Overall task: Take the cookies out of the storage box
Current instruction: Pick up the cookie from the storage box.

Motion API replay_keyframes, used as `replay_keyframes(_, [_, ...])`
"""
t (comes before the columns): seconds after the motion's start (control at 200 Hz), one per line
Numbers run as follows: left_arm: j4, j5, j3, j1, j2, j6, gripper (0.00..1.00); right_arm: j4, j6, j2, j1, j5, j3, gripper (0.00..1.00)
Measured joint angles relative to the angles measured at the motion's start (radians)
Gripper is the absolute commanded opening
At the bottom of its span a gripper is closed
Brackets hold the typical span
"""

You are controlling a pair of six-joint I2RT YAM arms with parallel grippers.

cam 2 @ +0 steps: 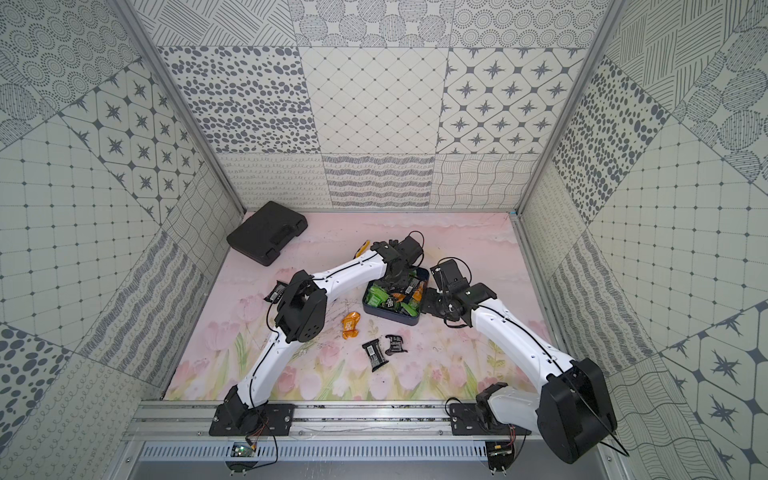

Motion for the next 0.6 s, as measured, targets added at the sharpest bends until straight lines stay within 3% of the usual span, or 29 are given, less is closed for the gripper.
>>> replay_keyframes(0.32, [-0.011, 0.001, 0.001, 0.000, -0.042, 0.004, 0.44, 0.000, 0.000, 0.000, -0.001, -0.003, 0.000, 0.63])
replay_keyframes(0.6, [-0.001, 0.001, -0.110, 0.000, -0.215, 0.022, 0.44, 0.000, 0.000, 0.002, -0.001, -0.010, 0.000, 0.62])
